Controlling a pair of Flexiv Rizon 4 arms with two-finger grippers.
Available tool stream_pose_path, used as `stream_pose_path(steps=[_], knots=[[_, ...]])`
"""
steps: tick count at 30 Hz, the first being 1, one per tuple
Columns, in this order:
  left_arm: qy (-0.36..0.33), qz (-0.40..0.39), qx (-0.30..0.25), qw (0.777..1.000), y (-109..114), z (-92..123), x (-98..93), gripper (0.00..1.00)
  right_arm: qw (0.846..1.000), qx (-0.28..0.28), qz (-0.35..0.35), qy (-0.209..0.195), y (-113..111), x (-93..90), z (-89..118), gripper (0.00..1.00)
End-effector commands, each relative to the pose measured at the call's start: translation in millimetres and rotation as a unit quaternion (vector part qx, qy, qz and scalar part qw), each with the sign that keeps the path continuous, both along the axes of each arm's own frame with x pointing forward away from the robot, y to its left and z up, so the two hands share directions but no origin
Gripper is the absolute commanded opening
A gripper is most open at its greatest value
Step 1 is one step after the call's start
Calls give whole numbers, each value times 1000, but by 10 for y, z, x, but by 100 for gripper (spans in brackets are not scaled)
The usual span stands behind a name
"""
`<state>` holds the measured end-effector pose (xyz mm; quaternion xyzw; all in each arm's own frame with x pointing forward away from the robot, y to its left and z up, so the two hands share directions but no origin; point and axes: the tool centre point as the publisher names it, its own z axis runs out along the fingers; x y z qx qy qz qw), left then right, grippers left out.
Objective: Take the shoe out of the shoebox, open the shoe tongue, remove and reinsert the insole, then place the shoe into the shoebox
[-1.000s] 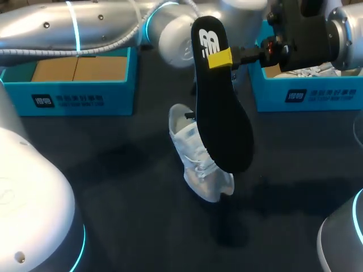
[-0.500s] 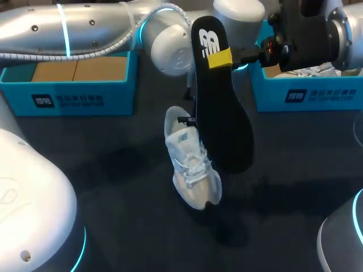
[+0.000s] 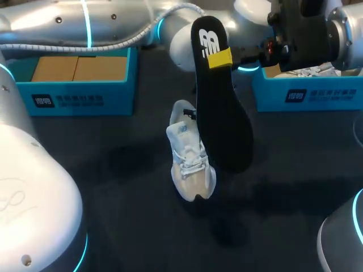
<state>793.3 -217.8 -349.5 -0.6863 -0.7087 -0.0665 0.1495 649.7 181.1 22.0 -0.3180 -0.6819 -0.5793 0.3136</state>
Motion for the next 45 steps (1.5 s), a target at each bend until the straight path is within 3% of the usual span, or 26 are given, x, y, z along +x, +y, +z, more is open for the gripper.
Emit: stream_pose_path(steps=[1, 22, 39, 43, 45], knots=[[7, -3, 36, 999, -108, -92, 107, 0, 1000, -2, 0, 1, 25, 12, -3, 0], [9, 10, 62, 998, -66, -286, -210, 0, 1000, -2, 0, 1, 25, 12, -3, 0], [26, 1, 69, 997, 6, -489, -249, 0, 1000, -2, 0, 1, 25, 12, -3, 0], [28, -4, 65, 997, 7, -498, -257, 40, 1000, -2, 0, 1, 25, 12, -3, 0], [32, -7, 56, 998, 12, -457, -264, 69, 1000, -2, 0, 1, 25, 12, -3, 0]])
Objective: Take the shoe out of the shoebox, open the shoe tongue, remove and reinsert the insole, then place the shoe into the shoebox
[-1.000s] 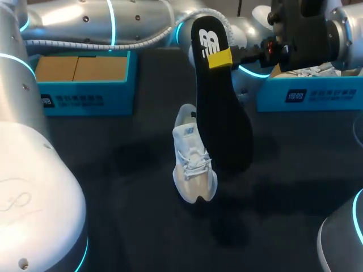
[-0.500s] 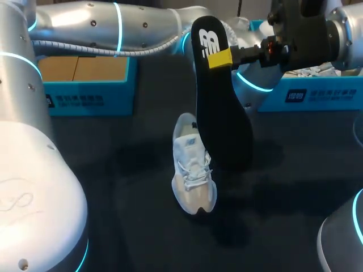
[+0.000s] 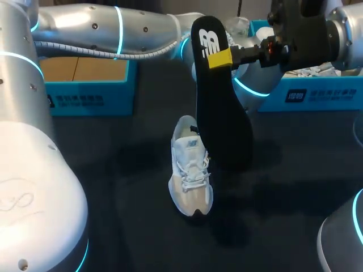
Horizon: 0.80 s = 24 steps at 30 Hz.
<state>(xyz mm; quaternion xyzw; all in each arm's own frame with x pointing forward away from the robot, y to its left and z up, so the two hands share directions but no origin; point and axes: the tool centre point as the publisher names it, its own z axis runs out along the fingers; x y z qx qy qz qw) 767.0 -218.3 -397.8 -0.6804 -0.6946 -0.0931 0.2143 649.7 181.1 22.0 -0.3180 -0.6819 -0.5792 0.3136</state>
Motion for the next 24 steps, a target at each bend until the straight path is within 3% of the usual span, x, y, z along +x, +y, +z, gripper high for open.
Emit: stream_pose_path(steps=[1, 13, 24], knots=[[4, -1, -17, 1000, 19, 55, 3, 99, 1000, -2, 0, 1, 25, 12, -3, 0], [-22, 60, -94, 994, -73, 503, 155, 100, 1000, -2, 0, 1, 25, 12, -3, 0], [-38, 112, -204, 972, -250, 830, 482, 100, 1000, -2, 0, 1, 25, 12, -3, 0]])
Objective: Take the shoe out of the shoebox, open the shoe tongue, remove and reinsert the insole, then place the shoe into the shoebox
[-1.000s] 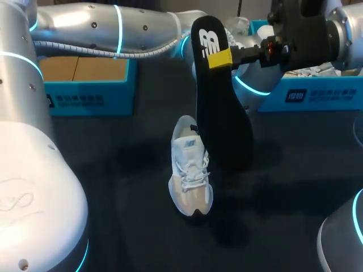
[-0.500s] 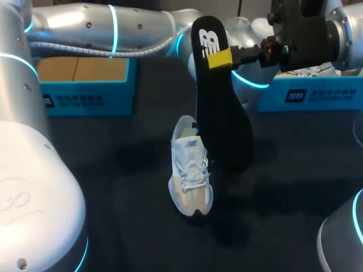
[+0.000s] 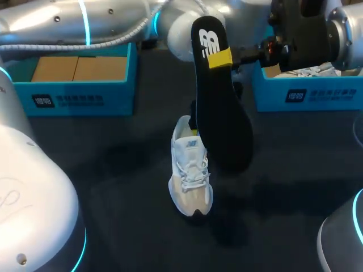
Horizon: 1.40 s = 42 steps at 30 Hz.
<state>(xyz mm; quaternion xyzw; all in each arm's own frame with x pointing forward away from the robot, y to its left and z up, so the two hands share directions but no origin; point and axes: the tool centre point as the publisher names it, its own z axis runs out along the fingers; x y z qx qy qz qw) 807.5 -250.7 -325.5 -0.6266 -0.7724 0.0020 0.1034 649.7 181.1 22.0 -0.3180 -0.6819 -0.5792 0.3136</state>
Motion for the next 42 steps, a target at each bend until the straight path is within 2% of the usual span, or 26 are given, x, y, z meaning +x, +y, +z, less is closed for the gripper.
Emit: stream_pose_path(steps=[1, 4, 5, 12, 13, 15, 20, 25, 26, 32, 36, 42], knots=[[-11, 11, -85, 996, 60, 141, 102, 100, 1000, -2, 0, 1, 25, 11, -3, 0], [-26, 14, -132, 991, 59, 276, 146, 100, 1000, -2, 0, 1, 25, 11, -3, 0], [-31, 23, -126, 991, 63, 304, 169, 100, 1000, -2, 0, 1, 25, 11, -3, 0], [-57, 23, -185, 981, 81, 467, 232, 100, 1000, -2, 0, 1, 25, 11, -3, 0], [-58, 26, -199, 978, 85, 491, 246, 100, 1000, 0, -15, 16, -23, 34, -28, 0], [-70, 28, -227, 971, 97, 543, 266, 100, 998, -33, -38, 44, -112, 87, -74, 0], [-104, 24, -291, 951, 124, 672, 288, 100, 993, -46, -80, 79, -388, 213, -85, 0], [-108, 19, -354, 929, 194, 787, 333, 100, 987, -35, -108, 115, -596, 389, -91, 0], [-108, 14, -374, 921, 214, 840, 335, 100, 984, -32, -117, 134, -645, 446, -101, 0], [-111, -7, -438, 892, 262, 1122, 344, 100, 973, -21, -139, 185, -789, 728, -119, 0], [-101, -27, -467, 878, 292, 1268, 323, 100, 951, -8, -181, 249, -842, 887, -203, 0], [-125, -44, -492, 860, 360, 1400, 228, 100, 925, -24, -234, 297, -886, 1032, -409, 0]])
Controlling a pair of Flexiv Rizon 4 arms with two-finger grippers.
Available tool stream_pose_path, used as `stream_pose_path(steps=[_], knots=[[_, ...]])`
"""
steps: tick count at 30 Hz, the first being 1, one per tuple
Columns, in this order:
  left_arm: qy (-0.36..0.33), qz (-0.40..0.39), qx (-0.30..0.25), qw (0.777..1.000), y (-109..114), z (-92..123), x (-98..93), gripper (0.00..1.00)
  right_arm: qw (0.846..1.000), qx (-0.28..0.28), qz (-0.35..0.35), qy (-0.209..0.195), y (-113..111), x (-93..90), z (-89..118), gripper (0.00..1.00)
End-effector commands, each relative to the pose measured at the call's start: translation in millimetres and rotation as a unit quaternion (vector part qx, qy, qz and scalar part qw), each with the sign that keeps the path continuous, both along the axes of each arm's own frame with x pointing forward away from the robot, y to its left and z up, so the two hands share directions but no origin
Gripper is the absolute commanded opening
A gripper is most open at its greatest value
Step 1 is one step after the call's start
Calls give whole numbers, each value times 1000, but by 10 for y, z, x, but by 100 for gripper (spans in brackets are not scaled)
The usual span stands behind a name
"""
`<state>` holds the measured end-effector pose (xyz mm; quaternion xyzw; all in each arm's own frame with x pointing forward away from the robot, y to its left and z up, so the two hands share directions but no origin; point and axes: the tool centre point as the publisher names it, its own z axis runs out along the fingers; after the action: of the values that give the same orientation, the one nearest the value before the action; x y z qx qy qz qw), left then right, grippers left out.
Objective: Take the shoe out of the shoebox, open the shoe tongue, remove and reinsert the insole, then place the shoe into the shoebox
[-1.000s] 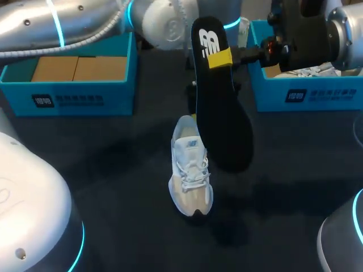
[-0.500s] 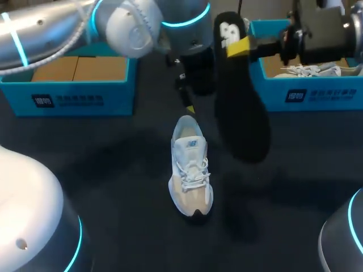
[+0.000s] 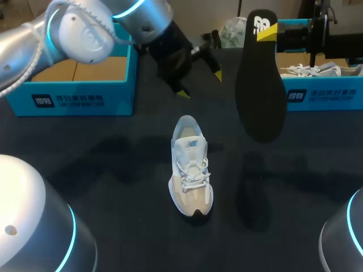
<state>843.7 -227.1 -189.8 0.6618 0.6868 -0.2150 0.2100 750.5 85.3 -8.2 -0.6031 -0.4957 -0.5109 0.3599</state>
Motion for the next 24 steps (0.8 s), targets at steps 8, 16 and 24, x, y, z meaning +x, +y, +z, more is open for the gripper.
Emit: stream_pose_path(steps=[8, 16, 24], knots=[[-24, 0, -139, 990, 133, 58, -150, 100, 999, -13, -27, 24, 72, 24, -107, 0], [-24, 0, -139, 990, 133, 58, -150, 100, 999, -13, -27, 24, 72, 24, -107, 0], [-55, -15, -271, 961, 90, 287, -192, 100, 997, -11, -60, 55, -23, 223, -153, 0]])
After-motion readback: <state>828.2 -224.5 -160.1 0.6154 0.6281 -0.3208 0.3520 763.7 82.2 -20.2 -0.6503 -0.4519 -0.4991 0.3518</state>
